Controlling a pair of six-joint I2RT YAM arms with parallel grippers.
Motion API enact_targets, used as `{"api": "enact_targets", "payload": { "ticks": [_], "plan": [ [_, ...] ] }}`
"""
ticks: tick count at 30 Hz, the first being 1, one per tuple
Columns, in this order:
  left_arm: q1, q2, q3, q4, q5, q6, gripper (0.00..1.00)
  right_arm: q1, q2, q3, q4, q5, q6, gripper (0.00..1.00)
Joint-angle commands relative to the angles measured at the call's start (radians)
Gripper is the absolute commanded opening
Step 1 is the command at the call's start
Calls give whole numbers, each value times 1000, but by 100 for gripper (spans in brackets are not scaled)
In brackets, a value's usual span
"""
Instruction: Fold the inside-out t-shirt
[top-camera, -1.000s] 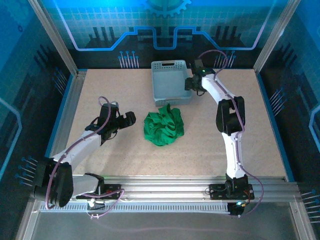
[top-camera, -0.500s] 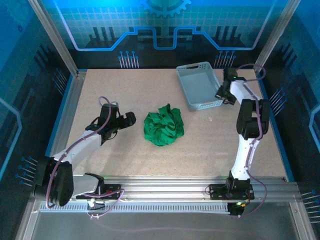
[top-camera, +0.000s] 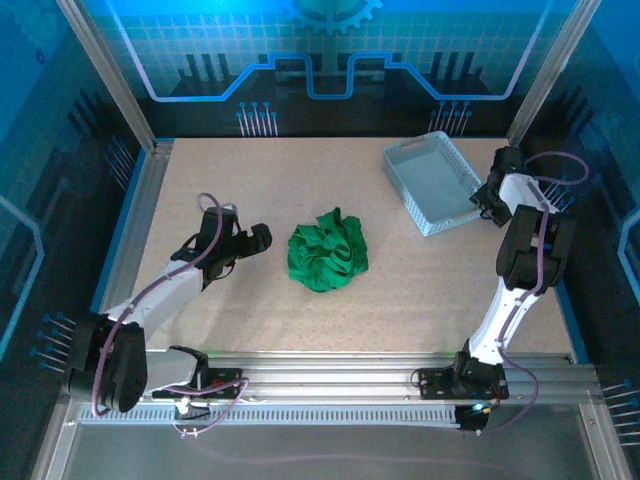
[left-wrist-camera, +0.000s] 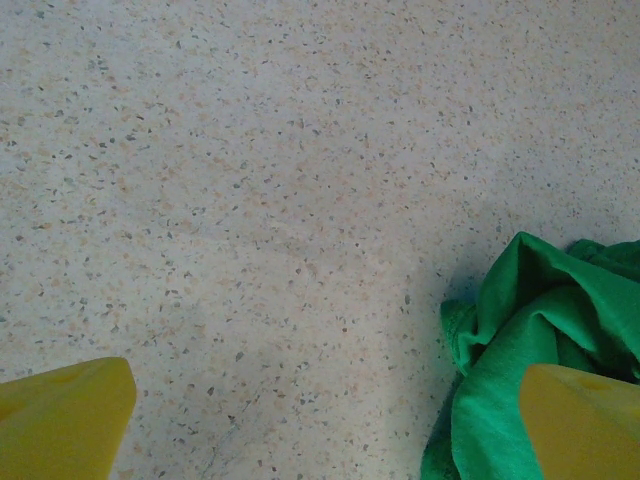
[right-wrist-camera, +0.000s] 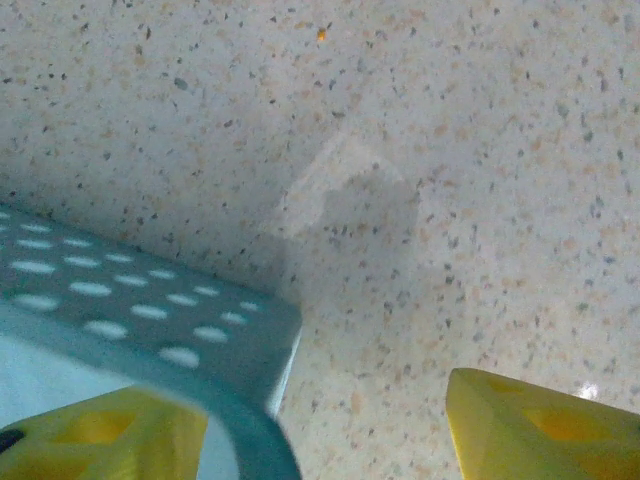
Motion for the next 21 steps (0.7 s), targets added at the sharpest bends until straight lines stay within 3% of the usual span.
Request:
{"api": "enact_targets", "payload": {
  "ticks": [1, 6, 10, 15, 21],
  "plan": [
    [6, 4, 21, -1, 3, -1, 99, 36, -83, -13, 45, -1, 29, 75],
    [5, 11, 21, 5, 13, -7, 99, 113, -204, -36, 35, 99, -29, 91],
    [5, 15, 19, 7, 15, -9, 99, 201, -286, -38, 44, 152, -123, 95],
    [6, 16, 19, 9, 15, -8, 99, 352, -288, -25, 149, -129, -318, 95],
    [5, 9, 19, 5, 13, -5, 99, 526, -143, 92, 129, -260, -379, 93]
  ]
}}
